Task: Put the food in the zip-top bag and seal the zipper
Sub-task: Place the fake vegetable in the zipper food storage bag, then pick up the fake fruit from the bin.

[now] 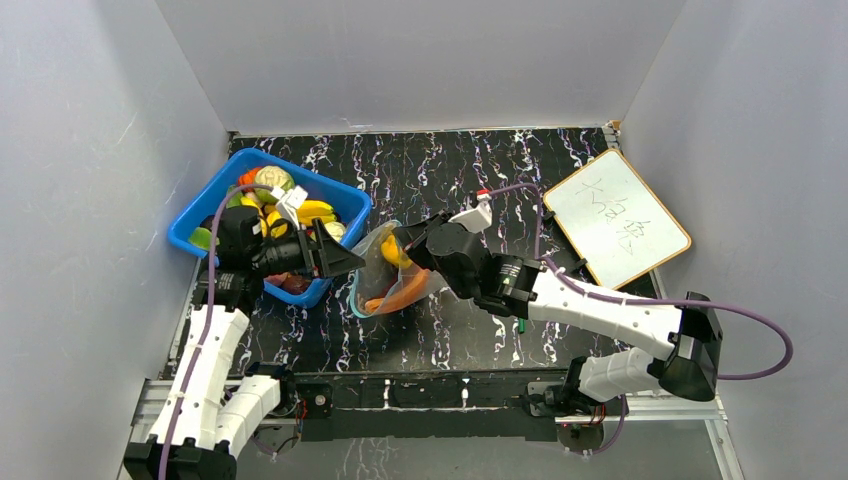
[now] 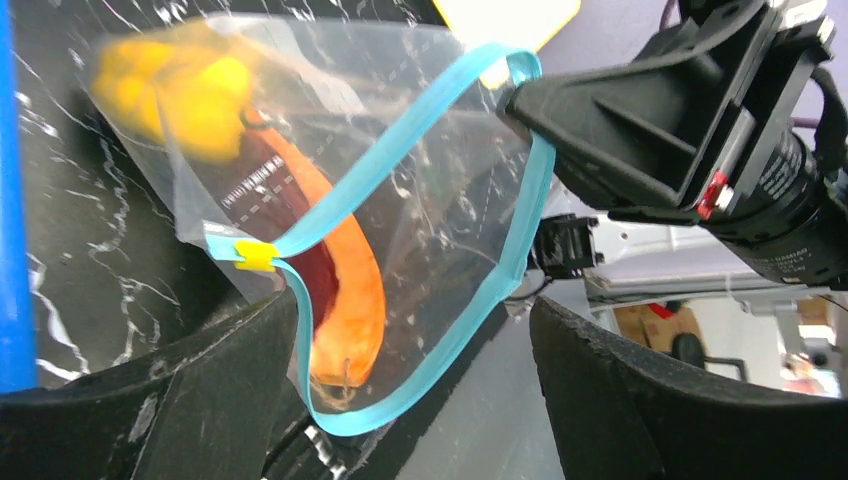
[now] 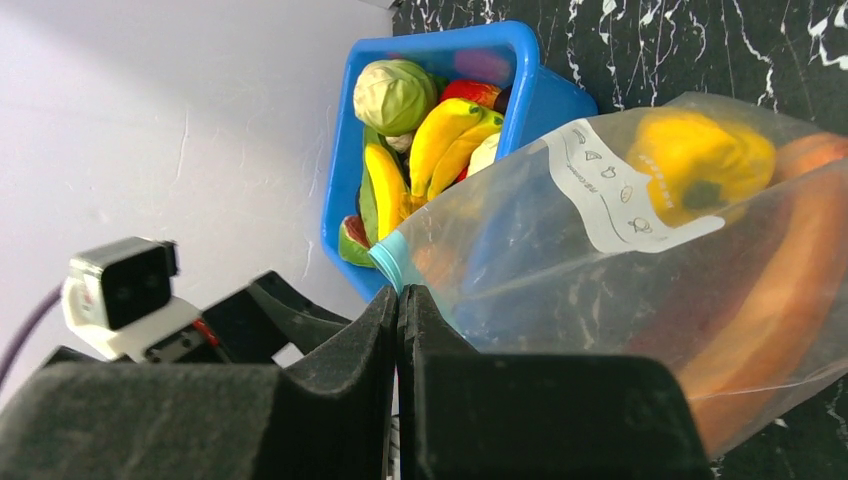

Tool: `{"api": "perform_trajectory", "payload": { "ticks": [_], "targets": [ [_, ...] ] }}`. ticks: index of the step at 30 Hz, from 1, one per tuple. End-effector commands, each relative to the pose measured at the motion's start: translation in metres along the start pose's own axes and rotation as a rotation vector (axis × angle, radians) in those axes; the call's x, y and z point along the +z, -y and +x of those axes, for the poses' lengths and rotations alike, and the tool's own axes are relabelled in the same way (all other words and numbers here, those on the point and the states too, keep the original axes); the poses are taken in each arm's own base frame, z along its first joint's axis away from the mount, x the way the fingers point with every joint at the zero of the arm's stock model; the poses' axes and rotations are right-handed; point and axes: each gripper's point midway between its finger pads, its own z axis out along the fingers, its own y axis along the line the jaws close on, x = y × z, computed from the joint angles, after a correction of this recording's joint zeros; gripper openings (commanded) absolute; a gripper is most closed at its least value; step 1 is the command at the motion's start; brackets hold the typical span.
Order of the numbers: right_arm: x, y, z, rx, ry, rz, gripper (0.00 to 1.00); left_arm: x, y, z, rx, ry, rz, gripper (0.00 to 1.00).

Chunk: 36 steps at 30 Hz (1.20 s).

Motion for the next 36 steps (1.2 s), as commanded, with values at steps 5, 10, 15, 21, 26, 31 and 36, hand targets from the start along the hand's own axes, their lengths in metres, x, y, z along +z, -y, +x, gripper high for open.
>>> {"api": "perform_trajectory", "payload": {
  "ticks": [5,10,15,21,26,31,36],
  "targets": [
    [-0.03,-0.021,-0.028,-0.074,0.035,-0.128,0.0,-0.019,-0.02,-0.041,0.116,0.123,-0.269,0.83],
    [-0.049,-0.028,-0.025,-0.138,-0.01,-0.247,0.0,-0.049,-0.049,-0.073,0.21,0.213,-0.559,0.79],
    [-0.055,-0.026,-0.027,-0.19,-0.026,-0.227,0.0,-0.082,-0.075,-0.101,0.33,0.304,-0.805,0.77],
    [-0.065,-0.026,-0.027,-0.242,-0.041,-0.276,0.0,-0.107,-0.111,-0.116,0.345,0.323,-1.048,0.67],
    [-0.068,-0.02,-0.027,-0.272,-0.055,-0.257,0.0,-0.109,-0.143,-0.115,0.347,0.234,-1.175,0.63],
    [-0.075,-0.022,-0.032,-0.288,-0.047,-0.278,0.0,-0.106,-0.166,-0.118,0.32,0.202,-1.248,0.56],
    [-0.08,-0.021,-0.033,-0.292,-0.053,-0.299,0.0,-0.101,-0.181,-0.135,0.33,0.247,-1.29,0.55]
  ]
}}
